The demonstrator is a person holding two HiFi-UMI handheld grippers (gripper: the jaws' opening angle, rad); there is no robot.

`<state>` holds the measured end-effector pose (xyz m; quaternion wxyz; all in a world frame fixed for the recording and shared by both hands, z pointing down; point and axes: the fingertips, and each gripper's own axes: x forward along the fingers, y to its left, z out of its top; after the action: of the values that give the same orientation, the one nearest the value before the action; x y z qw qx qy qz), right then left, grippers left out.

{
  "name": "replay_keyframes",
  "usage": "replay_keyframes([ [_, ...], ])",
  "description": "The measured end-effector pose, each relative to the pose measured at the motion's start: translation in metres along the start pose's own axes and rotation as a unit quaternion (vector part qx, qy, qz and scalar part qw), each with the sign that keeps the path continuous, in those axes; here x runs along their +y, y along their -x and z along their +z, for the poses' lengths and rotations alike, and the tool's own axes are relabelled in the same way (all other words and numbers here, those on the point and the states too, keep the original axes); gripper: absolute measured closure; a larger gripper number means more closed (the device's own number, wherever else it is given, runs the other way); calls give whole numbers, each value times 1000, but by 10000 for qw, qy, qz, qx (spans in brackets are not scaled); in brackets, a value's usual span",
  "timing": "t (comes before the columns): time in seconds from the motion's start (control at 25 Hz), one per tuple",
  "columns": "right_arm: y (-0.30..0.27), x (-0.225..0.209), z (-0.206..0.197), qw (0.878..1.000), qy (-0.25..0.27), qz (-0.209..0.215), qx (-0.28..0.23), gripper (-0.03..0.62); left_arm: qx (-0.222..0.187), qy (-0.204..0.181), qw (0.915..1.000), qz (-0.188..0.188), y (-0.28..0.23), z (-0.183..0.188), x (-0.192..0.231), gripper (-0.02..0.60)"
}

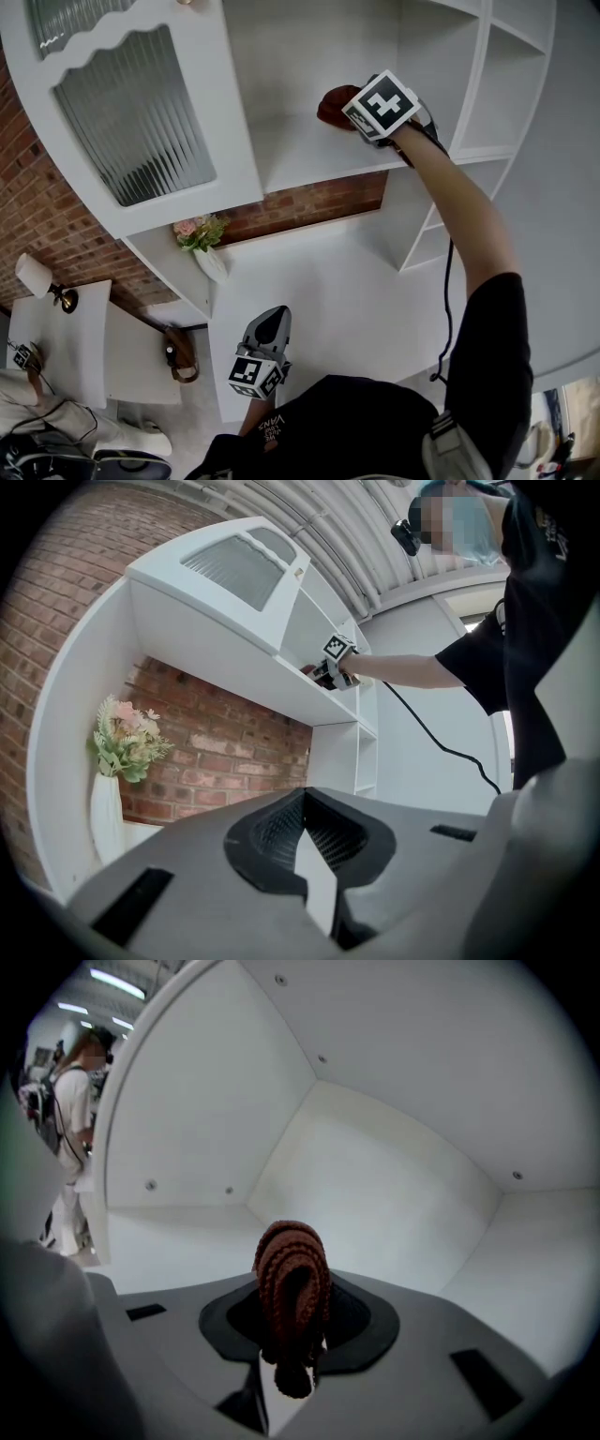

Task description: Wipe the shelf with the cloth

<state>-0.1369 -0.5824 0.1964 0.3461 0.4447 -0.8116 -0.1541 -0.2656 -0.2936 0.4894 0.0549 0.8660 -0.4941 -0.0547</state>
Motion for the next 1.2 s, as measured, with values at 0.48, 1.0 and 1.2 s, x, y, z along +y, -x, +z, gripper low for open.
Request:
replay_keyframes([
  [0.48,5,134,67,9852,388,1524,-685,492,-56,117,9998,135,11,-4,-15,575],
  [1.0,-1,78,11,9943,678,805,-170,491,44,191,9997,117,9,-12,-24,575],
  [1.2,8,19,-40,9973,608,157,393,491,91,198,9997,-96,-2,-14,-33,575],
])
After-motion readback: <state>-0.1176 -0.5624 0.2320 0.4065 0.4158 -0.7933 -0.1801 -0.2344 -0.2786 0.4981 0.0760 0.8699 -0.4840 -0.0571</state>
